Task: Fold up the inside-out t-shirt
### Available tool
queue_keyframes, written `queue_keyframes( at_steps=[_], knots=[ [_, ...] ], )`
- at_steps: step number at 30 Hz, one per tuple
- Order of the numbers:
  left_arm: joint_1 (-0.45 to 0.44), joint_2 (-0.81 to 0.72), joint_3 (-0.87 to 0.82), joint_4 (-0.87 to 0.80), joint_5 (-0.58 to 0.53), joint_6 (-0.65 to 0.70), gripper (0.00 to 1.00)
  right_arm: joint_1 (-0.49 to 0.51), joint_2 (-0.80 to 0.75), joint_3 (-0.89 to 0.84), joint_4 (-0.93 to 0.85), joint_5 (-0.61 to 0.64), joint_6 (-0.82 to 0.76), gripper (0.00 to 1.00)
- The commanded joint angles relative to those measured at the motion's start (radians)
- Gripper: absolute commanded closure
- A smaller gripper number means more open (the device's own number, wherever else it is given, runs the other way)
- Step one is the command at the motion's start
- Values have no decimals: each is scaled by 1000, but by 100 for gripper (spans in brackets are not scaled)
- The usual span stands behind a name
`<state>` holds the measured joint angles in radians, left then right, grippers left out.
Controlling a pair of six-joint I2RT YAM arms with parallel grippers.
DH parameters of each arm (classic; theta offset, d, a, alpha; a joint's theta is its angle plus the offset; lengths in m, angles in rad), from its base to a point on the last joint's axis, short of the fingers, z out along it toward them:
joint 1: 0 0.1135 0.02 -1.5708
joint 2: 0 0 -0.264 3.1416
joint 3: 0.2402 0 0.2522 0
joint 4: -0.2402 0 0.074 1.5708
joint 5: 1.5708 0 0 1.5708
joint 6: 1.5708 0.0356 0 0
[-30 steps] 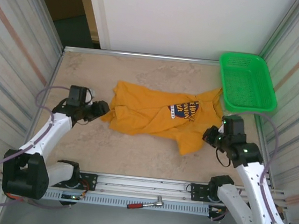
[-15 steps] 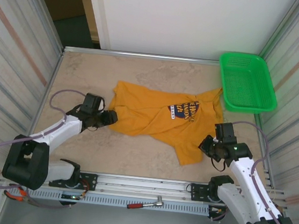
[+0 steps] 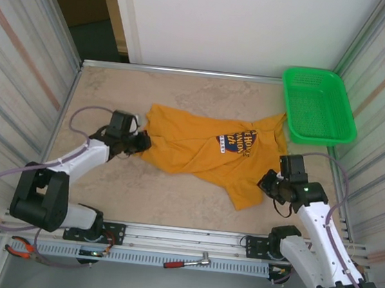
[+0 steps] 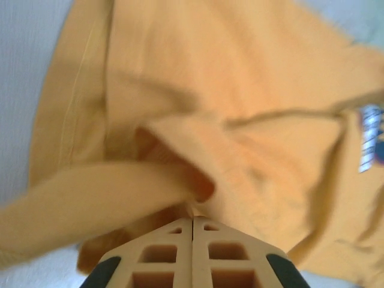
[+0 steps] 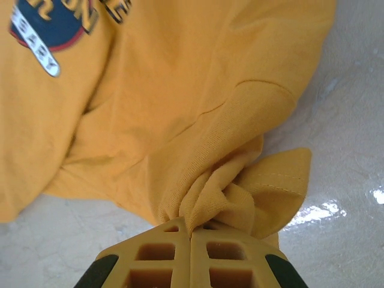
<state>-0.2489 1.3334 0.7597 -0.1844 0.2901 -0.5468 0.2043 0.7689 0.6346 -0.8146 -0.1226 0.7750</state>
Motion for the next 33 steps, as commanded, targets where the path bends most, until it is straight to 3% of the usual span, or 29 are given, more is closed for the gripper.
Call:
queue_keyframes(
  at_steps=[1,8,18,21,24,25,28,33],
  knots=[
    [88,-66,169,-41,82,-26,100,-31,-17,77,-37,23,-29,100],
    [268,-10,422,-115,253,-122,100,-111,-60,141,-97,1,-53,100],
    [304,16,456,-91,275,-154,99,-162,-81,165,-128,-47,-69,100],
    [305,50,425,-73,266,-143,81,-162,-73,124,-101,-65,-63,100],
    [305,141,415,-67,286,-103,50,-160,-52,83,-59,-80,-56,100],
    [306,185,419,-83,296,-86,44,-160,-42,70,-45,-84,-54,100],
    [309,264,399,-127,270,-63,45,-161,-19,39,-4,-81,-50,100],
    [254,118,188,-85,138,-128,45,-163,-14,40,7,-51,-60,100]
  ],
)
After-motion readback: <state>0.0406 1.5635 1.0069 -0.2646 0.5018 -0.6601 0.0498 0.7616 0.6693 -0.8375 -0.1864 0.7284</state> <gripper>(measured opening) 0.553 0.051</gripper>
